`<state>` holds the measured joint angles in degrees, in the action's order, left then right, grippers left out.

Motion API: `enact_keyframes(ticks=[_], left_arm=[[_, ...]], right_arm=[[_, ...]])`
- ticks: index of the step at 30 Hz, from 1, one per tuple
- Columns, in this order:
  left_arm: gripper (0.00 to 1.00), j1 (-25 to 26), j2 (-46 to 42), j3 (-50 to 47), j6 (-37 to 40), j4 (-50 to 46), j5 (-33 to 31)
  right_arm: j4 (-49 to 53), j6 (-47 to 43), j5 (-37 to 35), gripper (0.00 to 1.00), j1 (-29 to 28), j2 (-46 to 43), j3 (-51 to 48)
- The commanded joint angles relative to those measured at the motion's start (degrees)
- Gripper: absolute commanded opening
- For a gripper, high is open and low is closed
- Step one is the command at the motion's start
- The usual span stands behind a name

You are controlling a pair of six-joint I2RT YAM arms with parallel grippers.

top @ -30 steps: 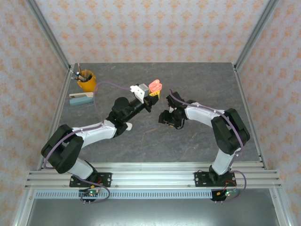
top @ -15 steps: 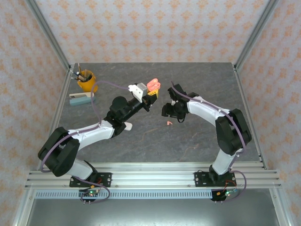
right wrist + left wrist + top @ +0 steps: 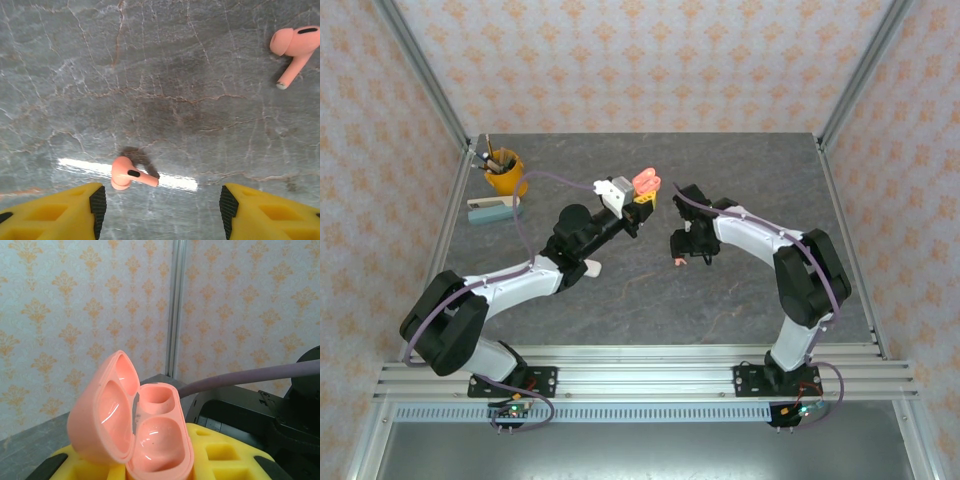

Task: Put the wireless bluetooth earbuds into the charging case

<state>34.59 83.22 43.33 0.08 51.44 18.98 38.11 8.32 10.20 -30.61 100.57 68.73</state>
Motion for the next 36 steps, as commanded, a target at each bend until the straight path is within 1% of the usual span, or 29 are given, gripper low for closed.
enact_keyframes(ticks=[1,4,12,18,26,27,28,31,32,33,36], left_arm=[[0.00,-0.8,-1.8,0.7,1.0,-0.3,-0.6],[0.00,-0.8,-1.8,1.1,1.1,-0.7,-0.4],[0.00,-1.0,-1.9,1.1,1.2,-0.9,-0.3],[0.00,-1.2,-2.1,1.0,1.2,-0.8,-0.3],[0.00,-1.2,-2.0,0.6,1.0,-0.6,-0.4],[0.00,-1.3,-2.1,0.5,1.0,-0.5,-0.4],[0.00,-1.3,-2.1,0.5,0.9,-0.4,-0.4],[0.00,-1.3,-2.3,0.2,0.9,-0.2,-0.4],[0.00,-1.3,-2.4,0.2,0.8,-0.1,-0.4],[0.00,-1.3,-2.4,0.1,0.8,0.0,-0.5],[0.00,-1.4,-2.5,0.0,0.8,0.2,-0.6]], right_arm=[[2.3,-6.8,-2.1,0.63,-0.4,0.0,-0.2],[1.8,-7.3,1.0,0.63,-0.4,1.3,0.4],[-1.9,-2.8,6.8,0.62,-0.4,5.7,1.3],[-5.4,1.7,12.3,0.61,-1.0,5.1,-1.5],[-7.3,5.8,14.1,0.59,-3.6,3.2,-4.3],[-6.8,6.4,12.9,0.59,-3.8,2.6,-4.2],[-5.9,7.5,9.7,0.59,-3.8,1.8,-4.1],[-1.3,11.5,-2.9,0.60,-3.8,-0.1,-2.8],[-0.3,12.4,-5.4,0.61,-3.8,-0.4,-2.5],[0.5,13.6,-7.3,0.61,-3.9,-0.5,-2.2],[1.2,15.5,-8.1,0.61,-3.8,0.4,-1.6]])
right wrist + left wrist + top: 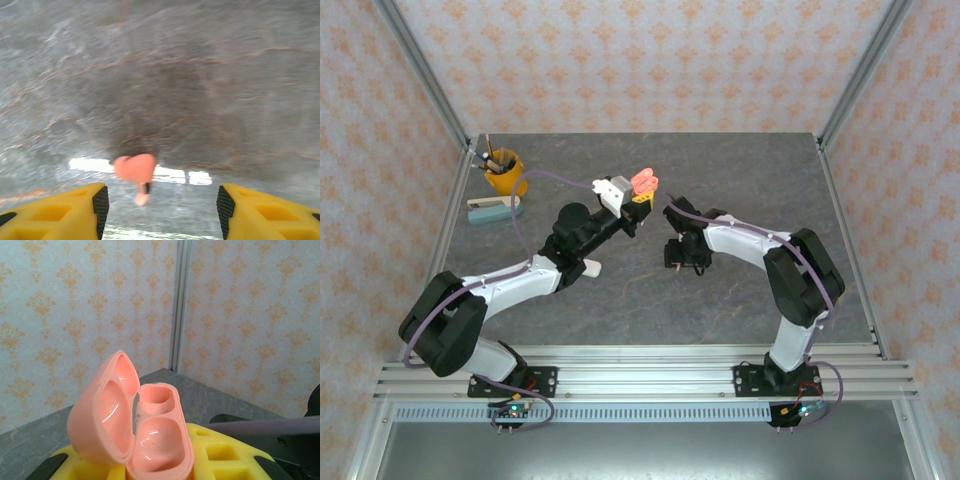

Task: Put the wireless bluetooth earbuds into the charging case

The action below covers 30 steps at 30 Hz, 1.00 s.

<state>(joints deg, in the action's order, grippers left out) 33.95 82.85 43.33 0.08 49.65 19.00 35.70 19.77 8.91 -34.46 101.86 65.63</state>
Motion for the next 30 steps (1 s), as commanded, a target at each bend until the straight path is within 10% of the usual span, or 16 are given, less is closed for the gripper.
enact_keyframes(ticks=[1,30], left_arm=[[0.00,-0.7,-2.2,0.0,0.8,2.0,-0.6],[0.00,-1.4,-3.0,-1.2,0.7,2.2,-0.3]], right_arm=[[3.5,4.7,-6.6,0.61,0.0,-0.4,1.6],[6.3,6.7,-9.9,0.45,-5.2,9.0,9.4]])
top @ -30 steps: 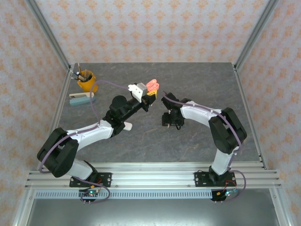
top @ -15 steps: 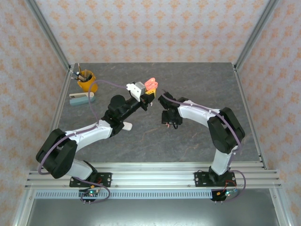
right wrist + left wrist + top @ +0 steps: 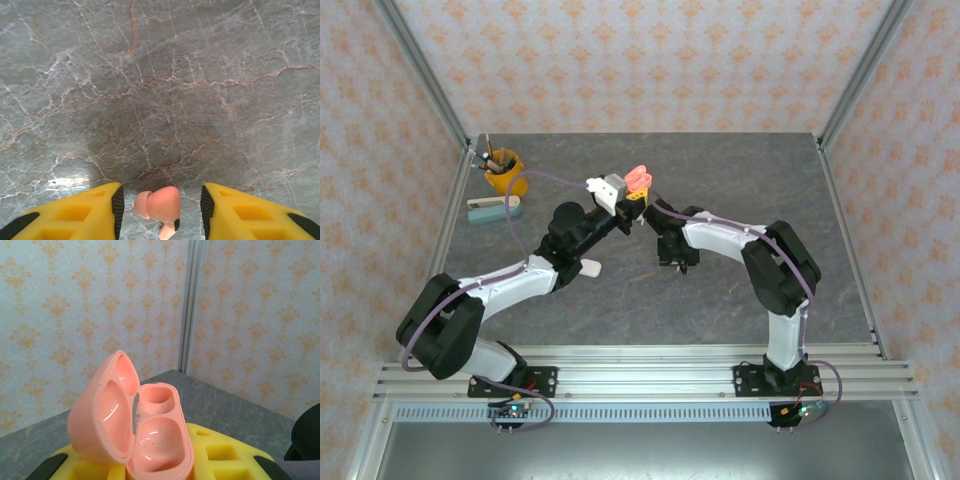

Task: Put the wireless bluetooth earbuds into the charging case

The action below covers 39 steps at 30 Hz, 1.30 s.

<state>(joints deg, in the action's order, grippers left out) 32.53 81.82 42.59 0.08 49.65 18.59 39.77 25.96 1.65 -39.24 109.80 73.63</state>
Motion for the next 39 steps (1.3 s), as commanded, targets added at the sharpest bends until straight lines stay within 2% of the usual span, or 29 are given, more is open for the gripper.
enact_keyframes(ticks=[1,10,22,29,39], left_arm=[[0.00,0.0,-1.9,-0.4,0.7,2.2,0.1],[0.00,-0.1,-2.3,-0.2,0.7,1.7,0.1],[0.00,-0.2,-2.8,-0.3,1.0,1.1,-0.2],[0.00,-0.6,-3.2,-0.7,1.0,1.0,-0.8],[0.00,-3.2,-4.8,-1.9,0.9,1.0,-1.0]], right_arm=[[2.3,0.5,-2.8,0.44,-0.4,1.2,1.3],[1.2,1.3,-1.7,0.30,-0.4,1.0,-0.1],[1.0,4.1,-3.1,0.27,-0.4,-3.3,-1.6],[5.7,5.5,-11.5,0.26,-0.4,-5.2,-1.3],[19.2,8.7,-28.0,0.25,-0.4,1.9,4.2]])
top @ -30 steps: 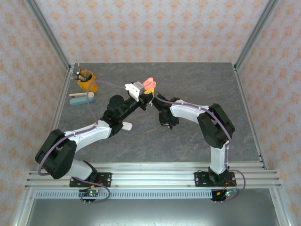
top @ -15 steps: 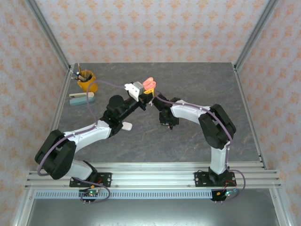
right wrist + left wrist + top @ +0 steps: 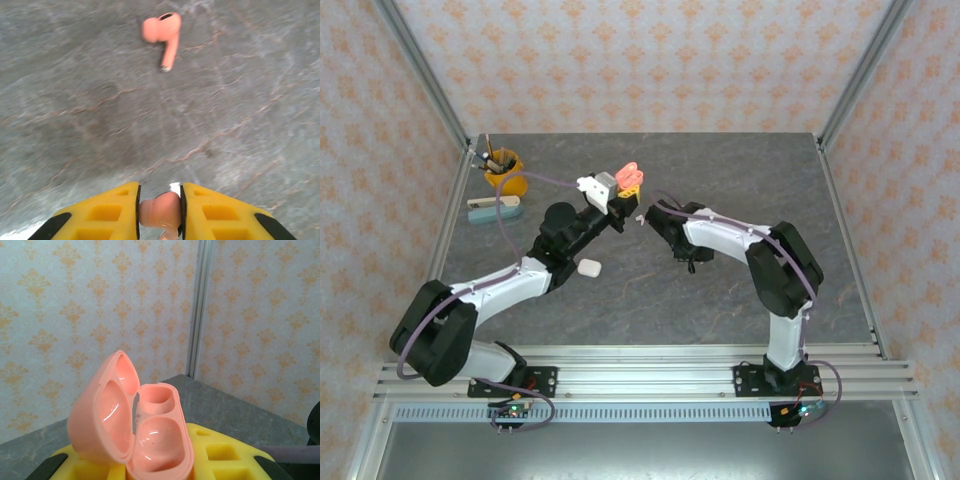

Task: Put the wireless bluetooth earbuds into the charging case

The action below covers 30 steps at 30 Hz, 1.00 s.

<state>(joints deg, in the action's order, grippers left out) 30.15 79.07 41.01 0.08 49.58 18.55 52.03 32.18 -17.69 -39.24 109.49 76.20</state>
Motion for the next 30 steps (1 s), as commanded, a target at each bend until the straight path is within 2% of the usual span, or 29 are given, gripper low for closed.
enact_keyframes(ticks=[1,7,15,17,20,23,26,30], left_arm=[[0.00,-1.1,-2.1,-0.4,0.8,1.1,-0.9],[0.00,-2.3,-2.9,-0.6,-0.1,1.7,-1.0],[0.00,-3.9,-4.4,-0.7,-1.4,2.8,-0.4],[0.00,-4.2,-5.1,-1.1,-1.7,2.8,-0.1],[0.00,-4.6,-6.2,-1.8,-1.9,2.9,0.1],[0.00,-5.1,-7.2,-2.9,-2.2,3.2,0.3],[0.00,-5.4,-8.0,-3.6,-2.5,3.2,0.3],[0.00,-5.6,-9.0,-4.0,-2.5,2.4,0.3]], right_arm=[[8.1,3.0,-9.7,0.25,-0.4,3.1,2.4],[15.4,8.0,-16.4,0.25,-1.5,10.6,7.2],[27.3,14.8,-21.8,0.25,-7.7,23.4,18.7],[30.1,16.0,-21.6,0.28,-9.5,26.9,22.5],[32.9,17.1,-19.0,0.38,-13.0,30.6,27.9],[34.3,18.1,-17.8,0.51,-18.0,31.0,31.8],[33.9,19.0,-16.0,0.53,-19.8,27.9,31.7],[29.9,19.7,-15.3,0.54,-19.1,19.4,25.5]])
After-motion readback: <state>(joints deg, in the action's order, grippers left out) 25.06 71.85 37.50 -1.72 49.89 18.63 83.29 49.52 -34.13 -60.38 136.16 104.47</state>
